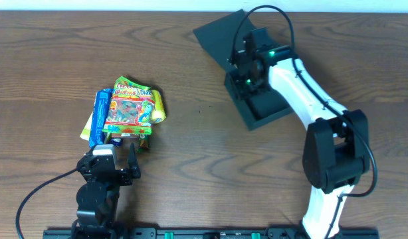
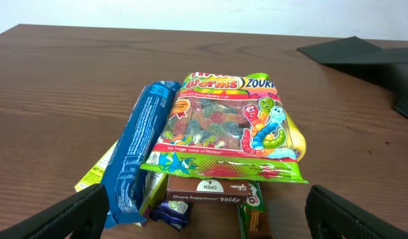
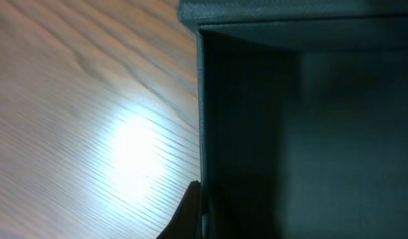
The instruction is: Pack container
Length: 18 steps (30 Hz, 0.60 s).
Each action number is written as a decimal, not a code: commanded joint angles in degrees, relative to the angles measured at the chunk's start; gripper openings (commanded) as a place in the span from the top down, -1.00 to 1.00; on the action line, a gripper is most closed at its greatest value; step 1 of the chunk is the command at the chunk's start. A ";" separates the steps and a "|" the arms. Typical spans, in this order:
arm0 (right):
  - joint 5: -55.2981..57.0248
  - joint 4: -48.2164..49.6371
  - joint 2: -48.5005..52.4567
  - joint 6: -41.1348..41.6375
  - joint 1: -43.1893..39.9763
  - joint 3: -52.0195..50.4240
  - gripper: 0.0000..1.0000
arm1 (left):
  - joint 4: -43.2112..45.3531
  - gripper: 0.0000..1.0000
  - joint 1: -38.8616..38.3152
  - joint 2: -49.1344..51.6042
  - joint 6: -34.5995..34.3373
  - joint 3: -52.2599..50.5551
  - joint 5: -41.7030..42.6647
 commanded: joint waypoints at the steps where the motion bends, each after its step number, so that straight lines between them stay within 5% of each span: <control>1: -4.02 1.55 0.33 18.43 2.80 -0.17 0.97 | -1.18 -0.91 0.17 -0.26 -0.83 -0.96 -1.16; 8: -4.00 7.89 0.33 32.76 8.46 -0.17 0.97 | -1.18 -0.91 0.20 -0.26 -0.83 -0.96 -1.16; 17: -3.15 16.06 0.33 35.56 13.90 -0.17 0.97 | -1.18 -0.91 0.20 -0.26 -0.83 -0.96 -1.16; 18: -3.15 16.20 0.33 35.54 14.12 -0.17 0.74 | -1.18 -0.91 0.20 -0.26 -0.83 -0.96 -1.16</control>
